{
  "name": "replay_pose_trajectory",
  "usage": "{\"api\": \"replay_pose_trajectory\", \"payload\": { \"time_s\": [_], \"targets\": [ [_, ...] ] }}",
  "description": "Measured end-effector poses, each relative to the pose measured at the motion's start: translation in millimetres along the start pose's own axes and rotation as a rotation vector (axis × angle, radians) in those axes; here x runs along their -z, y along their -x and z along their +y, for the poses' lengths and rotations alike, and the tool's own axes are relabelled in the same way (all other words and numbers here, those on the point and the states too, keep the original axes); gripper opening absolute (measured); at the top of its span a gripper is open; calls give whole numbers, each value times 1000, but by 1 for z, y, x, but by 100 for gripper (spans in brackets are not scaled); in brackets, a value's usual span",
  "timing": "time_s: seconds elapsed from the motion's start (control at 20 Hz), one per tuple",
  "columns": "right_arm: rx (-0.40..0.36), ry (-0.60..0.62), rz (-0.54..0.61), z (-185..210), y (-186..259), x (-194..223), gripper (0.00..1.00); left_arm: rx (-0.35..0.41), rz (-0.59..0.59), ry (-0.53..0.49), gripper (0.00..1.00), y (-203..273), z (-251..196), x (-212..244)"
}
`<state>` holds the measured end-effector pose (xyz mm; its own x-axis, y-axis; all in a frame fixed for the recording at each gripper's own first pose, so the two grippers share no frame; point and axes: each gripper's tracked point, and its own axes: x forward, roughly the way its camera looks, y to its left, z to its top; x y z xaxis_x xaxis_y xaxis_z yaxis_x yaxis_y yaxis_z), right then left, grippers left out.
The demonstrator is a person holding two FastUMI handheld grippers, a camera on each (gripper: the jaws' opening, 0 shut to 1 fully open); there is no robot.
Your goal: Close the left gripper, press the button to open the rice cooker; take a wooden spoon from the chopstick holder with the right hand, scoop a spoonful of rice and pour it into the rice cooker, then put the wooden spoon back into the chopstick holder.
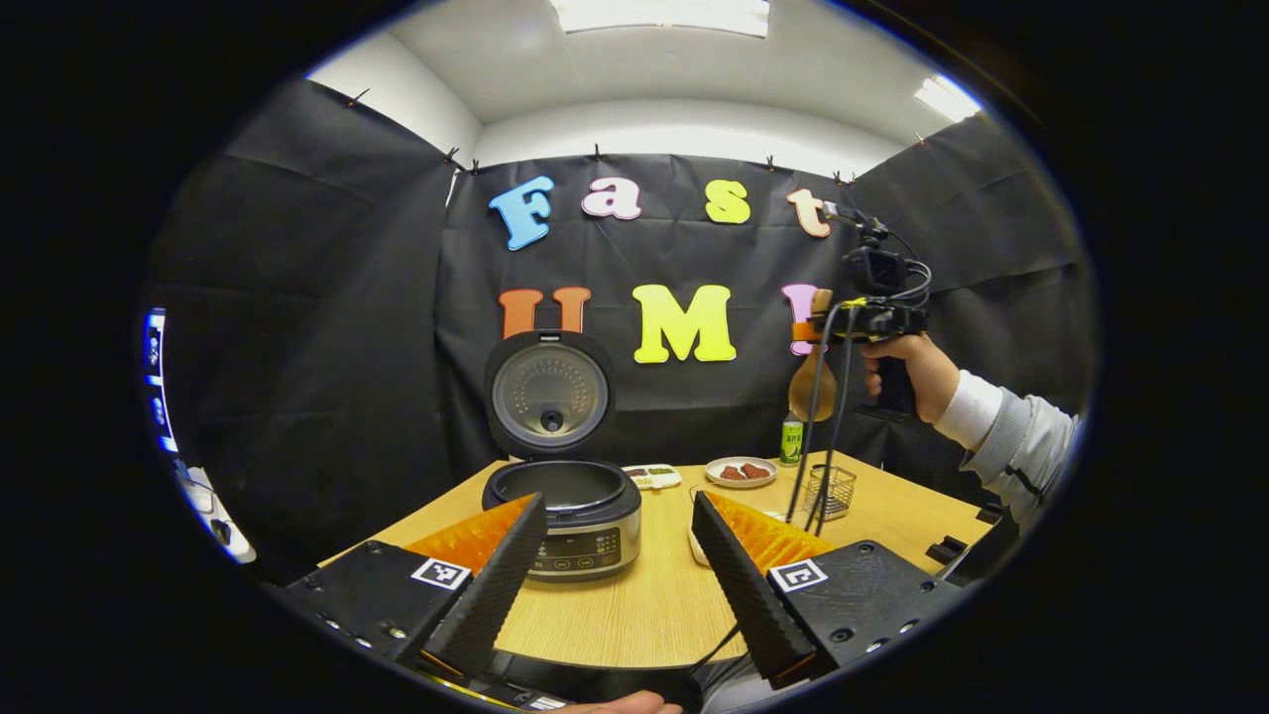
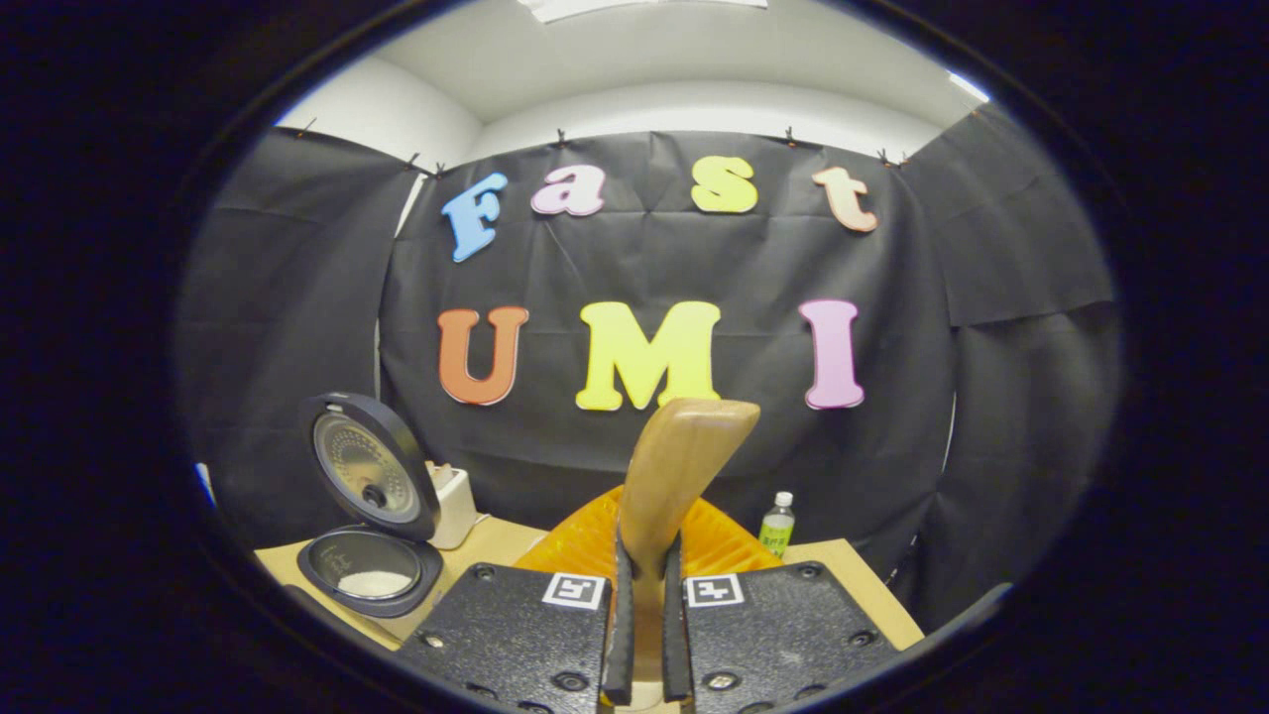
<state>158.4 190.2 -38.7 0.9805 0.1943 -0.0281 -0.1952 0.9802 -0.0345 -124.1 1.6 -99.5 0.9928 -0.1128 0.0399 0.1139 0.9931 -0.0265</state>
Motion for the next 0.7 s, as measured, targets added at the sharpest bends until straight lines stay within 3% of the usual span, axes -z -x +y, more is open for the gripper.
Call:
{"api": "replay_pose_trajectory", "payload": {
  "time_s": [0.35,0.7],
  "targets": [
    [84,-17,-25,-96,13,23,17,-83,-18,33,94,-25,22,-20],
    [123,-98,54,-144,-14,74,17,-76,-2,27,94,-45,5,-13]
  ]
}}
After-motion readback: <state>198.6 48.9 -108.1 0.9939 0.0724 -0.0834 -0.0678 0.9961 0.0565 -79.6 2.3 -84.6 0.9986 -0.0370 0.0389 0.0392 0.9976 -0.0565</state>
